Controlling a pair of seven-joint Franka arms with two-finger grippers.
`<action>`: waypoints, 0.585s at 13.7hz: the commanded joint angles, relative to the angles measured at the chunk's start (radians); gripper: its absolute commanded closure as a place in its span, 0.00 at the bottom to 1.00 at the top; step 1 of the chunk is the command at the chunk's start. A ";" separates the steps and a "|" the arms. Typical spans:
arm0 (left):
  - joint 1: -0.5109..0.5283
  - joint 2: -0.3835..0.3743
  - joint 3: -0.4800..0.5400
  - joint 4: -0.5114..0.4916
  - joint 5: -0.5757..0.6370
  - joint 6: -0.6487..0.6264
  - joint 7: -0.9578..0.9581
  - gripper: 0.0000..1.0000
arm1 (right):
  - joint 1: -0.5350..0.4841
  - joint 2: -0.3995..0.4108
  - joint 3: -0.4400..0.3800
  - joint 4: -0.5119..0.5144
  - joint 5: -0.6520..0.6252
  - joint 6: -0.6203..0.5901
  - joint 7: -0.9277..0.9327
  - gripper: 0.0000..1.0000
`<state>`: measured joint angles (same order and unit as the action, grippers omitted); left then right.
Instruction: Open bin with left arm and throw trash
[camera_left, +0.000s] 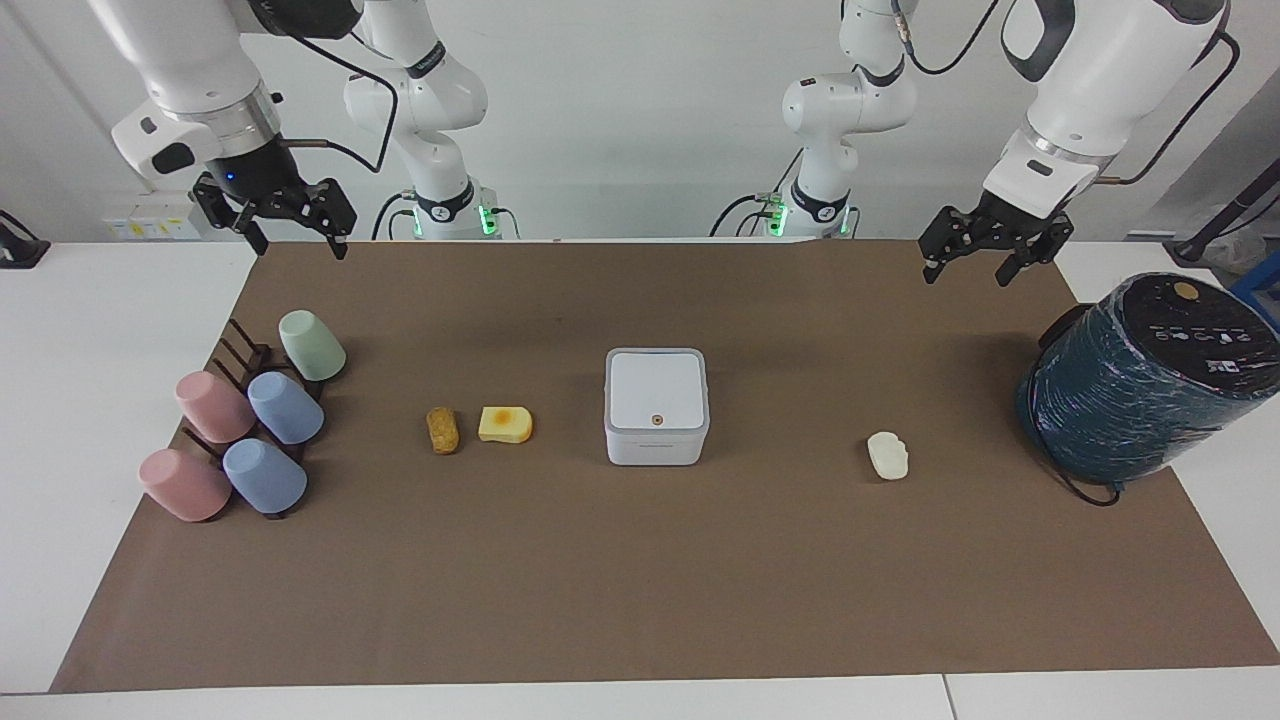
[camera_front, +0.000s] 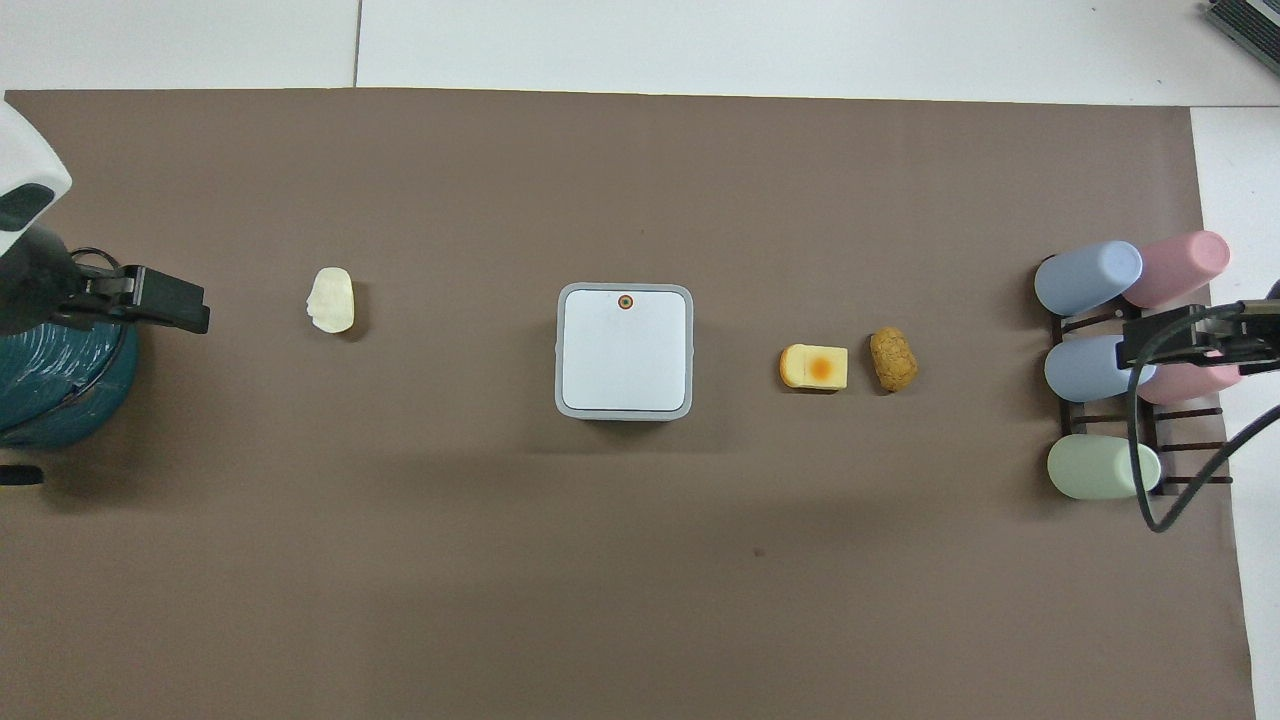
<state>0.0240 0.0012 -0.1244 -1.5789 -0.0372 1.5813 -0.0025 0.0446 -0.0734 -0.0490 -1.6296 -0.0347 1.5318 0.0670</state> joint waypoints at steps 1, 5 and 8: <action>0.017 -0.026 -0.006 -0.023 -0.013 0.011 0.021 0.00 | -0.009 -0.017 0.008 -0.019 -0.010 0.005 -0.004 0.00; 0.017 -0.026 -0.007 -0.023 -0.010 0.009 0.018 0.00 | -0.011 -0.017 0.008 -0.019 -0.005 0.007 -0.015 0.00; 0.002 -0.026 -0.017 -0.029 -0.012 0.020 0.003 0.00 | -0.014 -0.025 0.006 -0.036 -0.002 0.017 -0.021 0.00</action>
<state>0.0246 0.0005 -0.1294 -1.5788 -0.0372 1.5813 -0.0021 0.0445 -0.0734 -0.0491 -1.6309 -0.0347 1.5319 0.0670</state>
